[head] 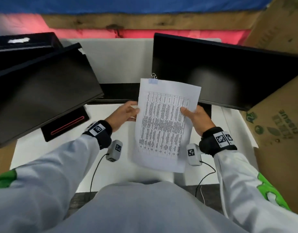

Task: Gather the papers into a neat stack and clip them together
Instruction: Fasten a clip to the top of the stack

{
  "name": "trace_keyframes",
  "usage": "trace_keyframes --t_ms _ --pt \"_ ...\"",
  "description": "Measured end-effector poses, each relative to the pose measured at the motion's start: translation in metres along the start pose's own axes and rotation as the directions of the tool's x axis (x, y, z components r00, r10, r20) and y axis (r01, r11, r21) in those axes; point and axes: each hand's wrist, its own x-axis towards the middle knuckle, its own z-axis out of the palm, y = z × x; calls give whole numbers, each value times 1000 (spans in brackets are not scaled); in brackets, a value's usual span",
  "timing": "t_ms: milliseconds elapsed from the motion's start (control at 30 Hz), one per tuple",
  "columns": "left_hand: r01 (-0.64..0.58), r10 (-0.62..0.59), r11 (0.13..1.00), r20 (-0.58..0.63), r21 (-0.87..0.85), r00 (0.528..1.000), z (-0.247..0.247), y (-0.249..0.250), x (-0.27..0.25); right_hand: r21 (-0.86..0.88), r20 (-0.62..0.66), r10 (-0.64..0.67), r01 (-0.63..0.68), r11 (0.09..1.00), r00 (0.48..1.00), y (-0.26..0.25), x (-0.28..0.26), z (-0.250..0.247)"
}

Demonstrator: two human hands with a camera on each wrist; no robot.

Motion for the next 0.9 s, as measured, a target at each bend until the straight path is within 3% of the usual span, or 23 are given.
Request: trace_keyframes --t_ms 100,233,433,533,600,700,767,900 --pt "93 -97 994 57 63 994 45 -21 15 43 -49 147 -145 988 988 29 -6 -23" --pt "175 -171 977 -45 125 984 99 -50 36 -38 -163 284 -294 955 945 63 -14 -48" --pt "205 -171 973 -262 108 950 156 -67 55 191 -282 335 -289 938 899 109 -15 -97" --pt "327 -273 939 -348 104 897 175 -84 63 85 -191 506 -499 862 841 144 -30 -107" --pt "456 -382 879 -368 137 848 188 -100 67 42 -94 633 -632 774 768 169 -45 -105" --pt "546 -413 772 -397 325 820 205 -105 65 -199 -225 536 -577 792 813 204 -48 -106" --pt "525 -406 746 -346 409 846 215 -100 62 -335 -361 414 -530 779 836 203 -47 -107" --pt "501 -411 736 -287 455 865 228 -93 63 -420 -475 317 -528 738 821 193 -41 -117"
